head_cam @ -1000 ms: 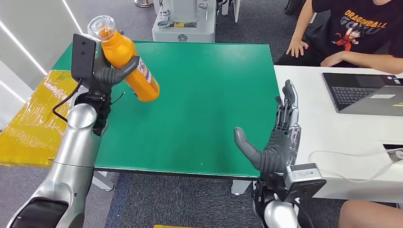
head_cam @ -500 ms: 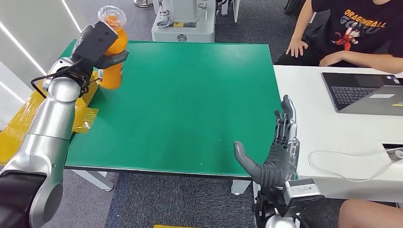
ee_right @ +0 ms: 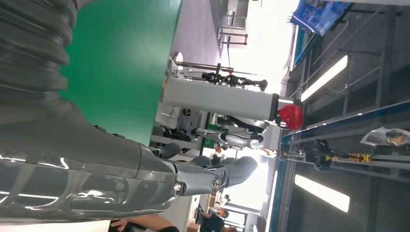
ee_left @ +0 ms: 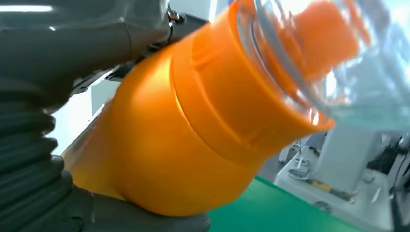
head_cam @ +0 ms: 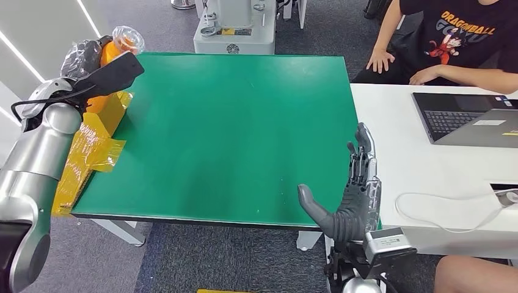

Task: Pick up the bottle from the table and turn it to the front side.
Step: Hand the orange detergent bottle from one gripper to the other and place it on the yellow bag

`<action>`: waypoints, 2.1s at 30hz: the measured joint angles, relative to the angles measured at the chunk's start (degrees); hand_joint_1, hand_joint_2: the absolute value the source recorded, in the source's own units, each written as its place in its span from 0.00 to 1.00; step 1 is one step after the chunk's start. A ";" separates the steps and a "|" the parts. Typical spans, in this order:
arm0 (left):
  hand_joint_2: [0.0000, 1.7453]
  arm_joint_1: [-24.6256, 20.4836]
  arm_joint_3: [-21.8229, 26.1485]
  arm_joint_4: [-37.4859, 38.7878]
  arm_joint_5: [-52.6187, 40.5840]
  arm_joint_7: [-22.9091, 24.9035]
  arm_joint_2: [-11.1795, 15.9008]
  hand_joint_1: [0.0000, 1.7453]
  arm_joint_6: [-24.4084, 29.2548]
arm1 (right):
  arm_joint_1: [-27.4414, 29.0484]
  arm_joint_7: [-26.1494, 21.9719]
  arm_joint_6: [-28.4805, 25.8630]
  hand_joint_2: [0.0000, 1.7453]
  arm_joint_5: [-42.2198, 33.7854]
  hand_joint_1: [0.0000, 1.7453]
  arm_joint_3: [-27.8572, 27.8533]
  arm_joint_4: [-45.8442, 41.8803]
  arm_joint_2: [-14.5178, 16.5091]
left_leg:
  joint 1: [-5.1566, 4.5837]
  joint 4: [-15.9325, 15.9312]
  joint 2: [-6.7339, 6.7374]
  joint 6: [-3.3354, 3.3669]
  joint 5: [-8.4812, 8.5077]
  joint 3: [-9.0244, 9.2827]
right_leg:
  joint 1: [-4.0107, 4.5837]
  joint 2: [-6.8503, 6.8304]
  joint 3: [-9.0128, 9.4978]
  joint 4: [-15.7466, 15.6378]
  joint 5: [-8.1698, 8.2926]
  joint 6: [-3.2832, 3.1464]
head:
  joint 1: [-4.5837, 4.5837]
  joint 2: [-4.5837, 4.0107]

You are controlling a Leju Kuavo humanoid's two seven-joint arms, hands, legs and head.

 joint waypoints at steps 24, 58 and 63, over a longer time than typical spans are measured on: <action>1.00 1.34 -16.96 5.00 -12.39 -11.61 10.66 1.00 -8.44 | 2.50 -1.18 0.82 1.00 -1.37 0.00 -2.60 -0.93 -0.46 | 0.00 0.06 -0.04 -0.05 -0.02 0.01 | 0.00 -0.03 -0.08 -0.03 -0.01 -0.13 | 0.00 0.00; 1.00 -1.02 -27.85 23.16 -12.31 -4.82 1.08 1.00 -7.02 | 12.68 -2.04 -2.31 1.00 -0.05 0.00 -2.58 -7.90 -2.35 | 0.01 0.01 -0.03 -0.06 -0.02 -0.01 | 0.01 -0.04 -0.09 -0.01 0.00 -0.16 | 0.00 0.00; 1.00 -1.06 -28.10 23.77 -13.91 -3.76 2.27 1.00 -6.03 | 12.60 -1.77 -1.27 1.00 -0.38 0.00 -2.54 -7.97 -2.44 | 0.01 0.01 -0.05 -0.06 -0.01 0.00 | 0.01 -0.05 -0.08 0.00 0.00 -0.16 | 0.01 0.00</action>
